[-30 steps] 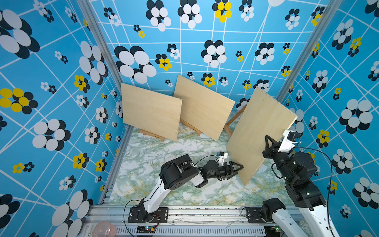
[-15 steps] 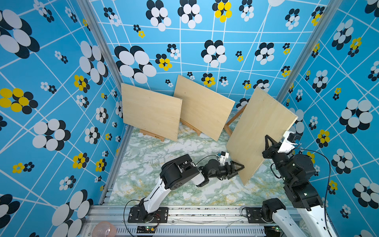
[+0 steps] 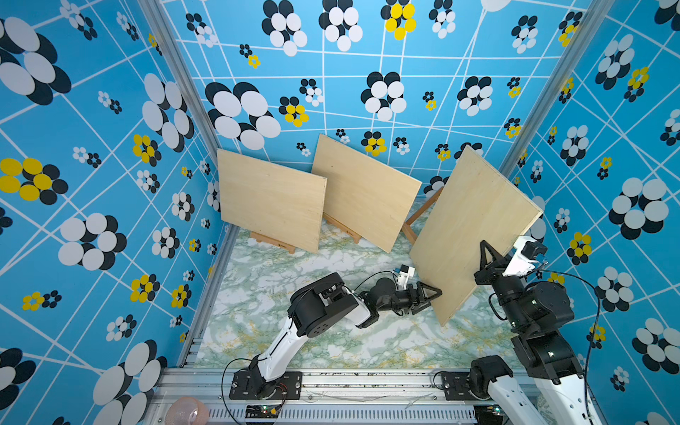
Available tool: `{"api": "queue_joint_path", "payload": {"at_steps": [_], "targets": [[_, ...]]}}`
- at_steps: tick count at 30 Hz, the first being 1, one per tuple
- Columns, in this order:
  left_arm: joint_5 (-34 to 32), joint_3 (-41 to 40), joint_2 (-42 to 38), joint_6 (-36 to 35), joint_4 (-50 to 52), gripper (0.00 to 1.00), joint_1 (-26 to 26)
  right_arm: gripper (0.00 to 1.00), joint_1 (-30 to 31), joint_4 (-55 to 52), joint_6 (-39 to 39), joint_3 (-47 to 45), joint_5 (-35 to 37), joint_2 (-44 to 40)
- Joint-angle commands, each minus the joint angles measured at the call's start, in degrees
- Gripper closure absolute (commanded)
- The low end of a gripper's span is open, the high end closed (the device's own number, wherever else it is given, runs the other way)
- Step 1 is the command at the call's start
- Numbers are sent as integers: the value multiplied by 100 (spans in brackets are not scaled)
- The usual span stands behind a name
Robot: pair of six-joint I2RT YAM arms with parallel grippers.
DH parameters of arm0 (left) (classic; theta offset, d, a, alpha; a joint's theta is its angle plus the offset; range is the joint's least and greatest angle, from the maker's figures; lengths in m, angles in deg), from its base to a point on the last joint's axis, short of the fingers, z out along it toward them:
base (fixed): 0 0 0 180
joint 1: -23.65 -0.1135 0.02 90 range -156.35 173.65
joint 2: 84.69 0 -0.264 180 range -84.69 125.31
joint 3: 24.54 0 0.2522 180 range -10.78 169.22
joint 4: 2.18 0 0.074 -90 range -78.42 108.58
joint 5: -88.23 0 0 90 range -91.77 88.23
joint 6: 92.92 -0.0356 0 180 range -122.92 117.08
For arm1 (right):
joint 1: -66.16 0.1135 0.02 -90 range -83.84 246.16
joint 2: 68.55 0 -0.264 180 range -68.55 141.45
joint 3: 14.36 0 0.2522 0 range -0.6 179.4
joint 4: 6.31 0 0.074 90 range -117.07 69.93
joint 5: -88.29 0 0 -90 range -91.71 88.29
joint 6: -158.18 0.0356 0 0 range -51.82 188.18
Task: Assemble the easel
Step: Pick up the drawing board from the center of the board.
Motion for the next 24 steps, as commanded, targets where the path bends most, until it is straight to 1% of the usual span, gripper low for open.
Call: {"api": "queue_joint_path", "payload": {"at_steps": [1, 8, 12, 17, 18, 19, 24], "targets": [[-30, 283, -253, -217, -580, 17, -110, 100, 21, 866, 414, 100, -507, -29], [202, 639, -458, -430, -28, 17, -268, 100, -57, 1258, 483, 258, -671, 316], [260, 804, -449, -413, 76, 17, -343, 100, -178, 1371, 486, 380, -735, 459], [335, 1026, -480, -480, 312, 17, -435, 100, -488, 1711, 835, 426, -1094, 668], [351, 1062, -489, -503, 361, 17, -453, 100, -727, 1786, 895, 422, -1150, 707], [387, 1111, -494, -517, 402, 17, -475, 100, -805, 1853, 967, 421, -1205, 746], [440, 1275, -501, -529, 552, 17, -600, 100, -1121, 2101, 1121, 481, -1455, 966]]}}
